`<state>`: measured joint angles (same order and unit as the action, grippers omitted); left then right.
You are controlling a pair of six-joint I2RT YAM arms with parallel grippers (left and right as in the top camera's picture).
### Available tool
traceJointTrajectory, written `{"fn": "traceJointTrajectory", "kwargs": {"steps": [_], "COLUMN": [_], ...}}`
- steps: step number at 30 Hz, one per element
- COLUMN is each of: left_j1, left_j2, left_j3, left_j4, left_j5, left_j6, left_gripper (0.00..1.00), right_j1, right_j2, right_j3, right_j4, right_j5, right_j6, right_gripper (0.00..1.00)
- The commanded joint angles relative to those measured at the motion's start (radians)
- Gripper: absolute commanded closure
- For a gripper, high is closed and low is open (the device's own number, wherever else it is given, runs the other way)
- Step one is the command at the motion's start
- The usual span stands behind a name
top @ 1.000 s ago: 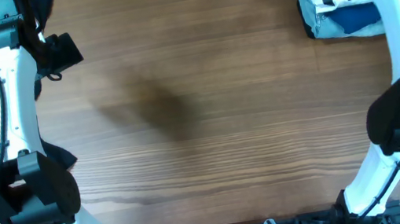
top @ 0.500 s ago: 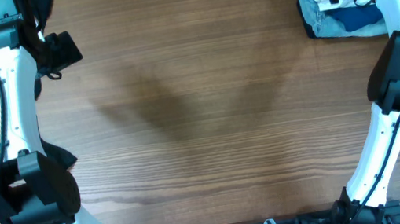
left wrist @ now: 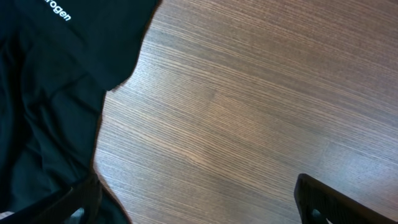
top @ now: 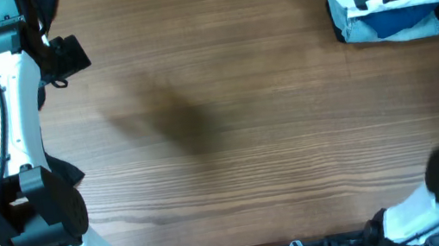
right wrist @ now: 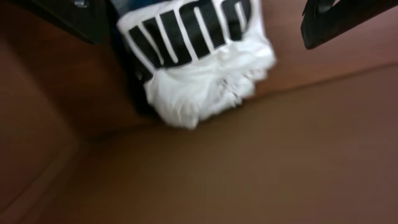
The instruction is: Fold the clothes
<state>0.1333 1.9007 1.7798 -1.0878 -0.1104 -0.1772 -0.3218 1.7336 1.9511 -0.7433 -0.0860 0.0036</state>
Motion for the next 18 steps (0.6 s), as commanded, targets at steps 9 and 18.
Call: {"fn": "traceJointTrajectory", "kwargs": {"steps": [9,18], "left_j1": [0.006,0.006], "left_j2": [0.011,0.011], "left_j3": [0.006,0.006], "left_j4": [0.0,0.0], "left_j5": [-0.01,-0.01], "left_j6": [0.005,0.005], "left_gripper": [0.0,0.0], "right_j1": [-0.003,0.035], "right_j2": [-0.153,-0.216], "right_j3": [0.0,-0.001], "right_j4": [-0.085,-0.092], "right_j5": [-0.002,0.063], "right_j6": [0.05,-0.011], "right_gripper": [0.0,0.0]}}
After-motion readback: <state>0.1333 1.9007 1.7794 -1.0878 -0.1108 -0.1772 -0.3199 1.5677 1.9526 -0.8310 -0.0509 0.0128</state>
